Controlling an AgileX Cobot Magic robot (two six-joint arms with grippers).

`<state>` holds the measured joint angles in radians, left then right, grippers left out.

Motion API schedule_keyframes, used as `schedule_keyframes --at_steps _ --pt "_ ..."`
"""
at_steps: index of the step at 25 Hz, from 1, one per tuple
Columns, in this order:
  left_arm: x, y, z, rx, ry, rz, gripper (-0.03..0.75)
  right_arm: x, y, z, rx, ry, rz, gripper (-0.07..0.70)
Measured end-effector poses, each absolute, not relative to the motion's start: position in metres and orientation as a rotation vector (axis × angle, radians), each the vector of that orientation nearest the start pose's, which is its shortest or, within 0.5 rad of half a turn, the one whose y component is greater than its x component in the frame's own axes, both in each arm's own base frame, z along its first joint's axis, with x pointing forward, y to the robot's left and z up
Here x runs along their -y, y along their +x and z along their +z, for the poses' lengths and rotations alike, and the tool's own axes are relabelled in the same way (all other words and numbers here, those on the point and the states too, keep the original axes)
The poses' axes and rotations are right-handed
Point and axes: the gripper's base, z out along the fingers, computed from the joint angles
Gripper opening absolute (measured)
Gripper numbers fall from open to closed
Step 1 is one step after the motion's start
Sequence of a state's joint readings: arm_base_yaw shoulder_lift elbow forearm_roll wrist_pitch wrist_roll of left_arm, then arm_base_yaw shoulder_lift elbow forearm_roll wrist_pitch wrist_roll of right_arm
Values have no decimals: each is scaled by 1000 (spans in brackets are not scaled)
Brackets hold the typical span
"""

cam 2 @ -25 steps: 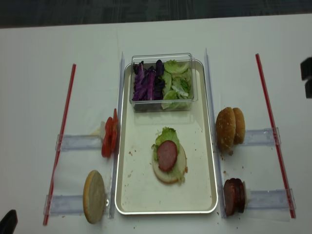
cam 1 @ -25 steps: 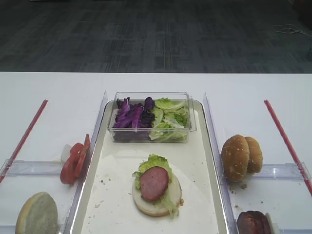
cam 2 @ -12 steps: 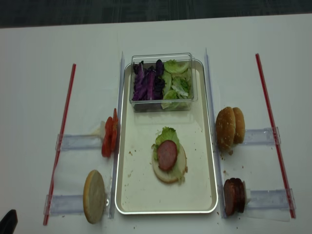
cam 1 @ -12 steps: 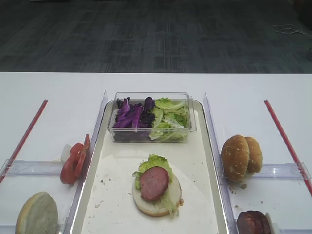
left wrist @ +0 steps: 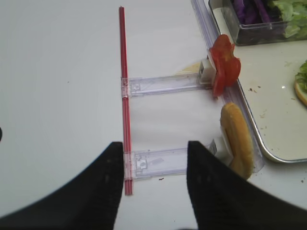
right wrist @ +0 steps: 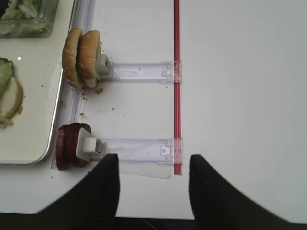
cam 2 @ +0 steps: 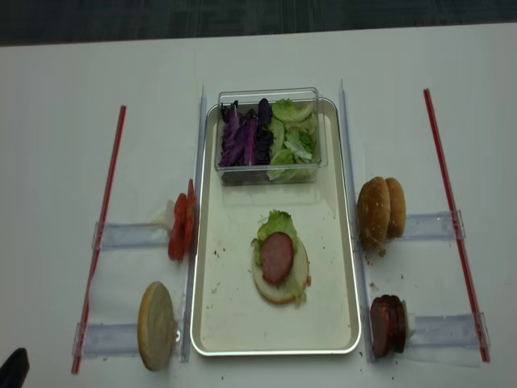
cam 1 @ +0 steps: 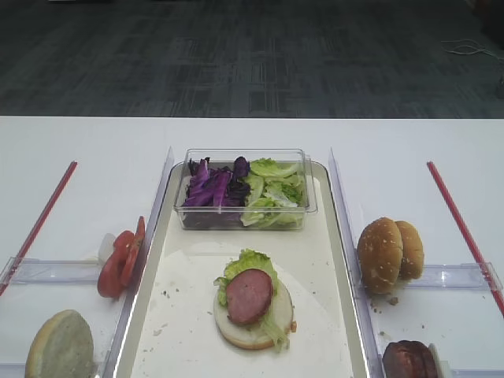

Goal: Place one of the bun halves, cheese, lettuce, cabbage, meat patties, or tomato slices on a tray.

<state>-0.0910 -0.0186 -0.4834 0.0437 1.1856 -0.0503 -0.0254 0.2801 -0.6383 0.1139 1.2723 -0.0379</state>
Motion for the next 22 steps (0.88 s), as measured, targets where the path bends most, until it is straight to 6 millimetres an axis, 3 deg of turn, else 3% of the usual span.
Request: schedule_keyframes --at_steps 12,22 --pt "-5 -11 263 -2166 39 -28 297 -7 -20 268 -2224 -57 41 362" --pt "-5 -11 263 -2166 39 -28 297 -6 -15 266 -2180 -88 12 361"
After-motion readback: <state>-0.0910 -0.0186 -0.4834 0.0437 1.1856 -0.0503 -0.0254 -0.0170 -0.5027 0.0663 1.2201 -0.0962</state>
